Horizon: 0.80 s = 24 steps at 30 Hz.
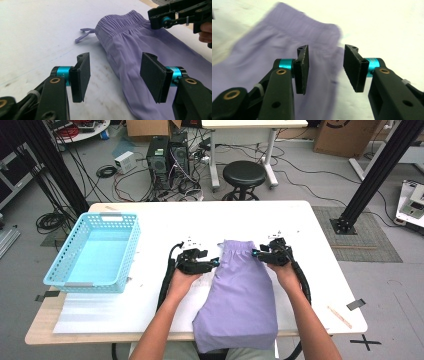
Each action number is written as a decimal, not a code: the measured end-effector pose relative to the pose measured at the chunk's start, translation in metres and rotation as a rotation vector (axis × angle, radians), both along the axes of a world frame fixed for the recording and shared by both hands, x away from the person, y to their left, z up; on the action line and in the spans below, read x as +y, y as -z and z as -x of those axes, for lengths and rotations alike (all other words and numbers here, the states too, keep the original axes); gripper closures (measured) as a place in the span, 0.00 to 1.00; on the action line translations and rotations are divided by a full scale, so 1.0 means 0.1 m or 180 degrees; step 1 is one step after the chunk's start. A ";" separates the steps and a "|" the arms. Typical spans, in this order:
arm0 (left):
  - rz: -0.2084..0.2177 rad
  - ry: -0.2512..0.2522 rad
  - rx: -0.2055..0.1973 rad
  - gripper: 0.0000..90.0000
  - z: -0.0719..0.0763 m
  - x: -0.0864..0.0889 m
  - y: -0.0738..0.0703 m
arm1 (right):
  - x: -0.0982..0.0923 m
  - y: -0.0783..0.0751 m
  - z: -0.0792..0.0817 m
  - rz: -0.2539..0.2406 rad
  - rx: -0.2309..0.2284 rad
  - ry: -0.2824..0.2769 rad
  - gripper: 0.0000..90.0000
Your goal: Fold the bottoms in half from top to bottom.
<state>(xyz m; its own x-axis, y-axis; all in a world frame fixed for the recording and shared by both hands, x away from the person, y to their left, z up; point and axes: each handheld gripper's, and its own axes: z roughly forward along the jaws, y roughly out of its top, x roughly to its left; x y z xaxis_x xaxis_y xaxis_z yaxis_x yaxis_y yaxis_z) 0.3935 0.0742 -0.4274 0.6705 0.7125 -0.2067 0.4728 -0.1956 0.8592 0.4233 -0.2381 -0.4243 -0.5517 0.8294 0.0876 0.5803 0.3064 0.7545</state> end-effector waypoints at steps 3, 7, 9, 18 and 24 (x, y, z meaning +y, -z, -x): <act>0.0095 0.0026 0.0039 0.46 -0.10 -0.07 0.03 | -0.03 0.07 -0.12 -0.0027 0.0182 0.0082 0.57; 0.0052 0.0062 0.0151 0.46 -0.23 -0.18 0.08 | -0.01 0.20 -0.19 0.0015 0.0380 0.0115 0.61; 0.0043 0.0069 0.0170 0.46 -0.27 -0.23 0.11 | -0.01 0.20 -0.18 0.0022 0.0381 0.0120 0.69; -0.0151 0.0045 0.0362 0.58 -0.35 -0.38 0.24 | -0.04 0.18 -0.13 0.0047 0.0491 0.0014 0.95; -0.0454 0.0101 0.0346 0.85 -0.33 -0.50 0.24 | -0.05 0.17 -0.10 0.0018 0.0461 -0.0017 0.96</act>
<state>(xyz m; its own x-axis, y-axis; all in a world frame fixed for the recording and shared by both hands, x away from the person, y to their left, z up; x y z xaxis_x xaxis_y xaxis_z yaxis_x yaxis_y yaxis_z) 0.4270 0.0245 -0.4510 0.6724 0.7186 -0.1776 0.5530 -0.3282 0.7659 0.4331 -0.2434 -0.4413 -0.5380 0.8272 0.1620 0.6815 0.3138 0.6611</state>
